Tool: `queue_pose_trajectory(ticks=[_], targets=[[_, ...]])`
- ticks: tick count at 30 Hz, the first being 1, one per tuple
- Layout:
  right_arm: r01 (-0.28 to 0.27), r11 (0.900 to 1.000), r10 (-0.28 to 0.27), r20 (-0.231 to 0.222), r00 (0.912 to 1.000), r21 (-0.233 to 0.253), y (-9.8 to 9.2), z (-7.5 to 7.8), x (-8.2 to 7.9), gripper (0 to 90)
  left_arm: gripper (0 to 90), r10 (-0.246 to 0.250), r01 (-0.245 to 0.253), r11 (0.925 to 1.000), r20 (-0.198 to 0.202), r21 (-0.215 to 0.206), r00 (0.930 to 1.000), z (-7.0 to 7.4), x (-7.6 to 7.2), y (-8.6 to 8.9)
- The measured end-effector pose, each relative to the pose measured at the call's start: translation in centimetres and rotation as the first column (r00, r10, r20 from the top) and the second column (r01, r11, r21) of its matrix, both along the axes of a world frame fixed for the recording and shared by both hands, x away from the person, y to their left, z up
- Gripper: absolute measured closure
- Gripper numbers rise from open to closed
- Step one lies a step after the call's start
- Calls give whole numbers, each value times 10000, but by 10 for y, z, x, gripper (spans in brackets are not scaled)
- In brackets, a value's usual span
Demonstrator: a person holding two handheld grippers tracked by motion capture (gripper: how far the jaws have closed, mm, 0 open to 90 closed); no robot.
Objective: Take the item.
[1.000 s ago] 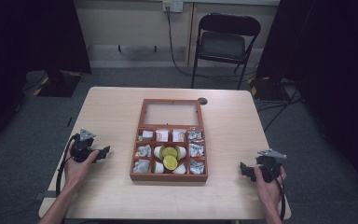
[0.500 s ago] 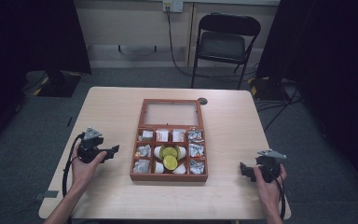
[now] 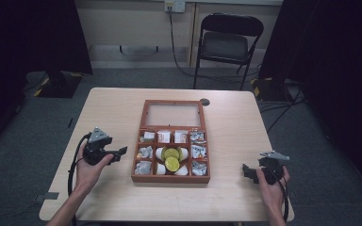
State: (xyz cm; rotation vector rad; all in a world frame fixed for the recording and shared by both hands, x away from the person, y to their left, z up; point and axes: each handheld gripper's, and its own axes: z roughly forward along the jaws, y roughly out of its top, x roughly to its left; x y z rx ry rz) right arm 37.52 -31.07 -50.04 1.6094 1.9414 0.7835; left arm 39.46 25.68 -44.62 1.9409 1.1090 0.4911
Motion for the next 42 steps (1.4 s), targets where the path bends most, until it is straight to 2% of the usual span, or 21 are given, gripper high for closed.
queue_pose_trajectory(ticks=[4,10,13,15,23,27,29,31,33,34,36,39,42], targets=[[0,10000,0,0,10000,4,0,0,0,0,251,-343,342,9994,-43,-39,9994,4,-1,-5],[2,10000,-2,0,10000,1,0,0,0,0,267,-824,824,9966,107,11,9965,13,-3,-18],[1,10000,-1,0,10000,2,0,0,0,0,267,-935,937,9955,116,-137,9955,14,-3,-25],[-1,10000,1,3,10000,-3,0,0,0,0,266,-970,960,9943,-184,-469,9951,17,-2,-28],[1,10000,-1,3,10000,-1,0,0,0,0,259,-1319,1319,9902,24,-469,9913,28,-1,-38],[2,10000,-2,1,10000,-1,0,0,0,0,259,-1983,1980,9795,-36,-365,9801,26,1,-51],[0,10000,0,4,10000,-3,0,0,0,0,258,-2243,2242,9744,-37,-171,9745,26,3,-59],[-2,10000,2,5,10000,-3,0,0,0,0,259,-2329,2328,9723,-22,-205,9725,26,3,-65],[-1,10000,1,0,10000,3,0,0,0,0,259,-2543,2532,9659,-144,-535,9670,25,5,-70],[1,10000,-1,-1,10000,6,0,0,0,0,259,-2642,2632,9639,-194,-408,9643,24,5,-75],[1,10000,-1,1,10000,3,0,0,0,0,259,-2599,2598,9656,2,118,9656,23,6,-82],[2,10000,-2,0,10000,1,0,0,0,0,257,-2649,2646,9639,-59,-310,9643,24,8,-88],[-18,10000,18,-1,10000,1,0,0,0,0,242,-2709,2704,9621,-92,-338,9626,25,9,-95]])
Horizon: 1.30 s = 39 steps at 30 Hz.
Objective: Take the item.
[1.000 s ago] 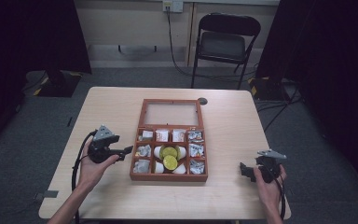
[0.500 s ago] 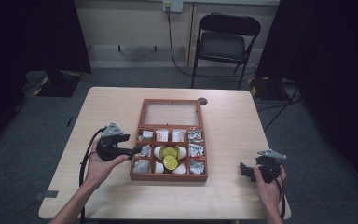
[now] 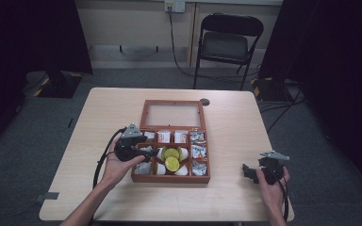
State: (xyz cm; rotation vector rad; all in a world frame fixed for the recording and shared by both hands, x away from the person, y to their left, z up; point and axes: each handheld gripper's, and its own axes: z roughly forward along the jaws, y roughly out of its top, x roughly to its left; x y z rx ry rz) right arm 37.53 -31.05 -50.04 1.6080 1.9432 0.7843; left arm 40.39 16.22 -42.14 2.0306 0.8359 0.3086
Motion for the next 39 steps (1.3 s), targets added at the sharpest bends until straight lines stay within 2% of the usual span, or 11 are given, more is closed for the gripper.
queue_pose_trajectory(ticks=[4,8,9,13,20,22,24,28,30,34,39], targets=[[-170,9999,170,7,9999,10,3,0,-1,0,220,-295,297,9994,-117,191,9995,-3,0,-8],[-432,9991,432,1,9991,1,6,0,-1,0,219,-379,379,9993,-128,53,9992,-4,1,-15],[-487,9988,487,-13,9988,22,7,0,-2,0,257,-411,411,9992,-83,10,9991,-5,2,-18],[-637,9980,637,-7,9980,2,9,0,-1,0,273,-581,580,9978,30,308,9983,-7,2,-28],[-780,9970,780,-5,9970,6,12,0,0,0,270,-985,1009,9930,-408,615,9943,-12,9,-47],[-784,9969,784,-5,9969,5,12,0,0,0,279,-1043,1071,9930,-567,491,9929,-13,10,-49],[-783,9969,783,-5,9969,5,12,0,0,0,282,-1295,1332,9898,-714,504,9890,-15,9,-51],[-787,9969,787,-4,9969,0,12,0,0,0,312,-1760,1856,9752,-862,1202,9806,-22,4,-58],[-786,9969,786,-4,9969,-1,12,0,0,0,333,-1849,1947,9688,-755,1536,9798,-24,2,-59],[-783,9969,783,-5,9969,4,12,0,0,0,377,-1920,2038,9684,-920,1437,9771,-30,4,-58],[-783,9969,783,-5,9969,4,12,0,0,0,392,-2210,2398,9547,-1195,1763,9679,-33,3,-62]])
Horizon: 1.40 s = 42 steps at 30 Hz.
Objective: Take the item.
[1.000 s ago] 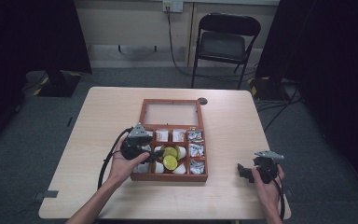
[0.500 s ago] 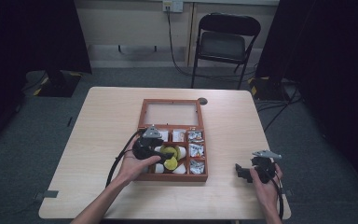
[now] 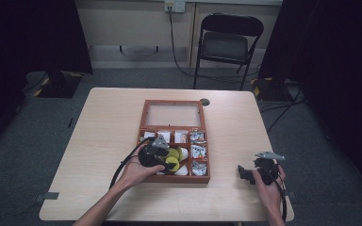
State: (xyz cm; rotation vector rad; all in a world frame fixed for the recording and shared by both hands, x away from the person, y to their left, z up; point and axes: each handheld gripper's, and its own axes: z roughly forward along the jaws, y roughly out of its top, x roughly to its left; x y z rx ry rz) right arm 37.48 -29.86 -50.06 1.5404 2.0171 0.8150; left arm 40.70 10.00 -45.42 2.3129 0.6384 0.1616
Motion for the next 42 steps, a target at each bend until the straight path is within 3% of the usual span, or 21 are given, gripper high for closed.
queue_pose_trajectory(ticks=[7,10,21,27,33,42], targets=[[0,10000,0,-2,10000,1,0,0,0,0,399,-358,365,9980,-134,523,9993,-3,-1,-6],[1,10000,-1,0,10000,0,0,0,0,0,360,-343,386,9962,-554,781,9979,-7,0,-9],[1,10000,-1,-1,10000,0,0,0,0,0,374,-379,450,9901,-554,1328,9977,-10,-1,-14],[1,10000,-1,1,10000,0,0,0,0,0,372,-302,395,9906,-720,1312,9969,-11,1,-14],[-4,10000,4,3,10000,-6,0,0,0,0,384,-274,356,9905,-627,1329,9977,-11,0,-15],[7,10000,-7,5,10000,-5,0,0,0,0,385,-375,453,9934,-753,1054,9965,-10,0,-12]])
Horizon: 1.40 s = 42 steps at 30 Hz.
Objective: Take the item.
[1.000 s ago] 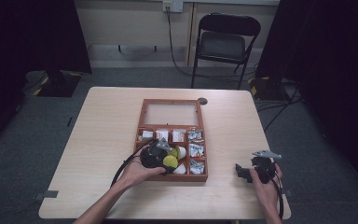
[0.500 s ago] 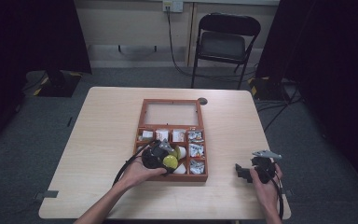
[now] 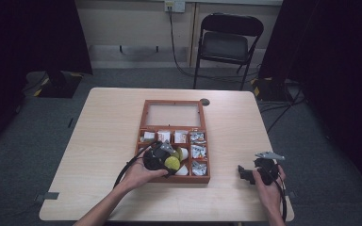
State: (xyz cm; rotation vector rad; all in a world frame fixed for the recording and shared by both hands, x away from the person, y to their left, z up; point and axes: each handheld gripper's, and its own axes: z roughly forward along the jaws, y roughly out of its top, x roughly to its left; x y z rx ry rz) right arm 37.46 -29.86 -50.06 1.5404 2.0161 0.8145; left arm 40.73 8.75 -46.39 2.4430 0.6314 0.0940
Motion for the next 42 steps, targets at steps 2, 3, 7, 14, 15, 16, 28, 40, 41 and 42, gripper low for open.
queue_pose_trajectory(ticks=[2,3,7,14,15,16,28,40,41,42], targets=[[0,10000,0,0,10000,0,0,0,0,0,385,74,-75,9999,-53,-115,10000,0,0,1],[4,10000,-4,-4,10000,2,0,0,0,0,385,56,-56,9999,-31,-121,10000,0,1,2],[9,10000,-9,-4,10000,3,0,0,0,0,385,108,-109,9997,-34,-199,9999,1,1,3],[9,10000,-9,-4,10000,2,0,0,0,0,386,137,-139,9989,-35,-443,9999,2,0,4],[8,10000,-8,-3,10000,1,0,0,0,0,386,140,-140,9988,5,-461,9999,3,0,4],[9,10000,-9,-4,10000,3,0,0,0,0,386,129,-128,9988,22,-463,9999,3,0,4],[-40,10000,40,5,10000,-1,0,0,1,0,386,379,-362,9949,159,-939,9992,10,0,12],[-28,10000,28,-8,10000,15,1,0,2,0,386,802,-753,9853,262,-1531,9964,23,2,26],[-30,10000,30,-5,10000,13,1,0,2,0,386,914,-848,9825,325,-1656,9953,22,2,26],[-27,10000,27,-6,10000,13,1,0,2,0,386,893,-834,9824,280,-1669,9956,24,2,27]])
